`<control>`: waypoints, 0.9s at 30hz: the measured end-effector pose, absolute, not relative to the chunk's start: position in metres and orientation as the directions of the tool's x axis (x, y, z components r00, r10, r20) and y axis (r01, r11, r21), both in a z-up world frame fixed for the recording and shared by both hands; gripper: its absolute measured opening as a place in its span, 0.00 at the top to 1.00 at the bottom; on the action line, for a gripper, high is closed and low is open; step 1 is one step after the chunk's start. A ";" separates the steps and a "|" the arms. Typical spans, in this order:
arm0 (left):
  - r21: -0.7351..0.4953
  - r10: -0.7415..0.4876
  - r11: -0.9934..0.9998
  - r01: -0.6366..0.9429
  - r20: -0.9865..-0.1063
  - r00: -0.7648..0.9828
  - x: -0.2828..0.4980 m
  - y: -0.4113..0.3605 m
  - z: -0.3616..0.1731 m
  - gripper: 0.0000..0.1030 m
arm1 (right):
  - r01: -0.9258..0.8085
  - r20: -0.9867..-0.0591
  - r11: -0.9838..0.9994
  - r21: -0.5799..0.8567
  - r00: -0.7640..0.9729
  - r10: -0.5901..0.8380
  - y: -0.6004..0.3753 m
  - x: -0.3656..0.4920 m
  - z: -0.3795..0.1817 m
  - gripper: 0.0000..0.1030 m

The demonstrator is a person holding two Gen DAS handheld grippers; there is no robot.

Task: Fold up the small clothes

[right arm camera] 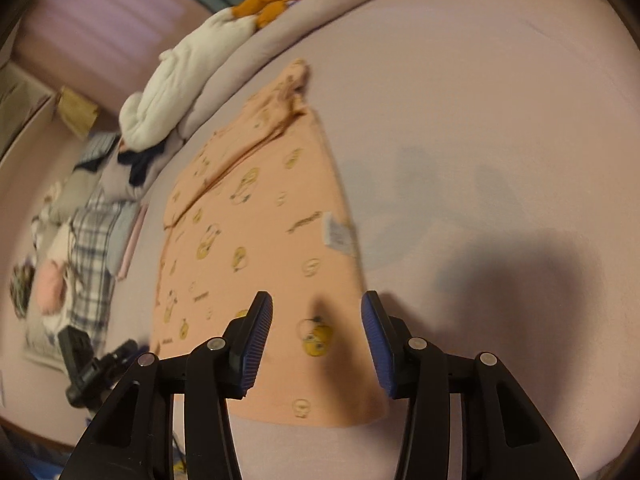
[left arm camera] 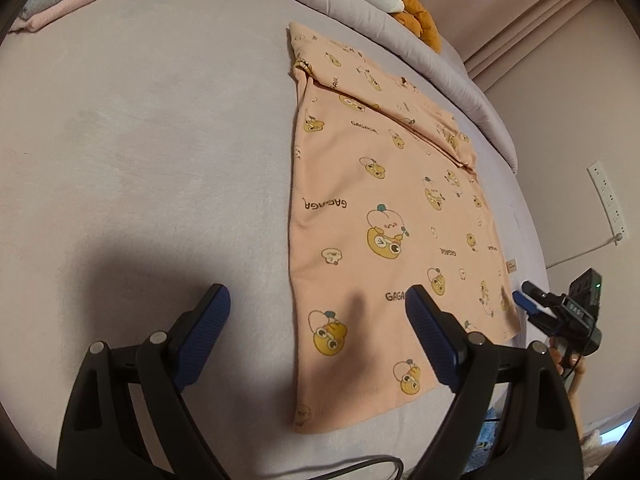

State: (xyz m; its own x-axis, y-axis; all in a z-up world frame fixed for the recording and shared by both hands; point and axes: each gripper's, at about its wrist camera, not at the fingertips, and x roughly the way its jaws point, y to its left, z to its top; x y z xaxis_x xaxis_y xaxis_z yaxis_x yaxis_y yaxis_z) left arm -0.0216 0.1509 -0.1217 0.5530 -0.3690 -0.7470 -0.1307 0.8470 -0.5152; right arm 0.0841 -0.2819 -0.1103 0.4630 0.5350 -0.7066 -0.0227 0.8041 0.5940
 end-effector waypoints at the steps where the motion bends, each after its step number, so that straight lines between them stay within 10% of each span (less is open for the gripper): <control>1: -0.525 -0.378 0.841 -0.132 -0.743 0.552 -0.021 0.152 -0.122 0.13 | -0.007 -0.707 0.797 0.605 0.456 0.540 -0.286 0.085 -0.114 0.55; 27: -0.680 -0.550 0.730 -0.072 -0.646 0.529 0.028 0.147 -0.126 0.14 | -0.091 -0.560 0.613 0.785 0.321 0.764 -0.261 0.141 -0.137 0.53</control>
